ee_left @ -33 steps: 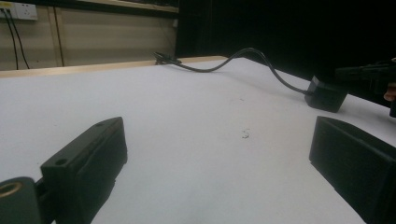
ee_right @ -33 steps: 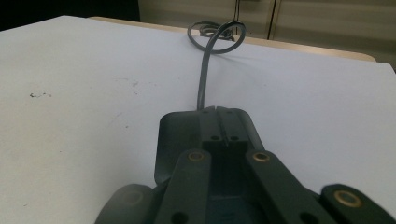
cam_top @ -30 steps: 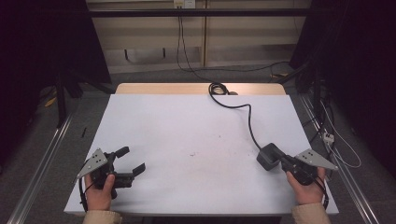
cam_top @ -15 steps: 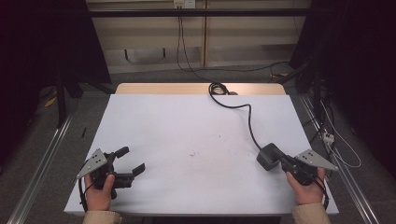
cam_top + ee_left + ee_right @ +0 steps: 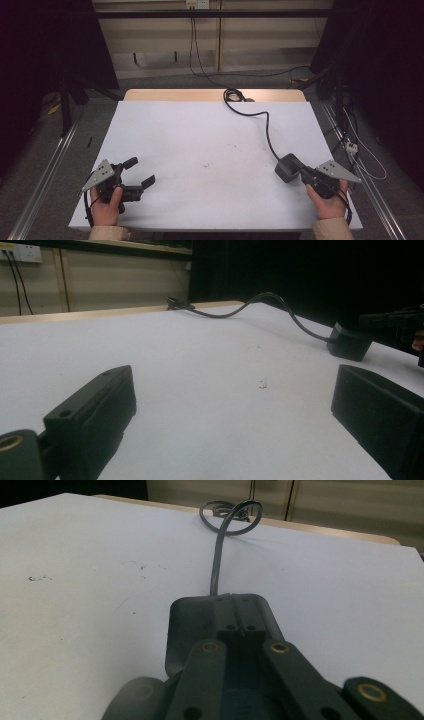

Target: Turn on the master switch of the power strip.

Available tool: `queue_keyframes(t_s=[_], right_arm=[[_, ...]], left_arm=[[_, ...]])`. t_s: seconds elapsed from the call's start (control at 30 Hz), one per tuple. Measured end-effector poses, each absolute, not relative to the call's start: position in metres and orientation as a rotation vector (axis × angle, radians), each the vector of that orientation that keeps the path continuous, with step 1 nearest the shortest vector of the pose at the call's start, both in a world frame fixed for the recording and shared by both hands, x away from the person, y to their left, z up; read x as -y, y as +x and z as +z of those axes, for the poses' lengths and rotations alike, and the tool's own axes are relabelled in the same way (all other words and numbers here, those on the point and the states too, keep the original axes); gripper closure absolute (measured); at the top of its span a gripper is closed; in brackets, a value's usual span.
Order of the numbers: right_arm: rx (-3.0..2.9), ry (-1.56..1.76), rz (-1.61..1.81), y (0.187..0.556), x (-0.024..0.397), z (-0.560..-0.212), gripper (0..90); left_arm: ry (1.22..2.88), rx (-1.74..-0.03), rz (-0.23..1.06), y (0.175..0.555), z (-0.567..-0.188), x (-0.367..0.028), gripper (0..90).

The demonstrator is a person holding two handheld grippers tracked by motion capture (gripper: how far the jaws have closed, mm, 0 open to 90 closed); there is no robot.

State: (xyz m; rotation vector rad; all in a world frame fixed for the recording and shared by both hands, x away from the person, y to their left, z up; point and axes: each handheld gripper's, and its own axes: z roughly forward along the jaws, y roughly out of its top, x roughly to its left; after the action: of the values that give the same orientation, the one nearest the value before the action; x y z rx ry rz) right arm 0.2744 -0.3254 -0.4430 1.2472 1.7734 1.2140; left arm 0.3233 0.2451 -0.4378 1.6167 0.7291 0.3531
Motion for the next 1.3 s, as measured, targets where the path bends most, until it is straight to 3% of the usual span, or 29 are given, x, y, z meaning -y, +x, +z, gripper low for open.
queue_keyframes(t_s=[1.3], right_arm=[[-1.783,1.244,1.189,0.2743,0.3237,-0.4422,90.0]], left_arm=[[1.612,-0.725,0.360,0.3229,-0.4381,-0.2440,3.9]])
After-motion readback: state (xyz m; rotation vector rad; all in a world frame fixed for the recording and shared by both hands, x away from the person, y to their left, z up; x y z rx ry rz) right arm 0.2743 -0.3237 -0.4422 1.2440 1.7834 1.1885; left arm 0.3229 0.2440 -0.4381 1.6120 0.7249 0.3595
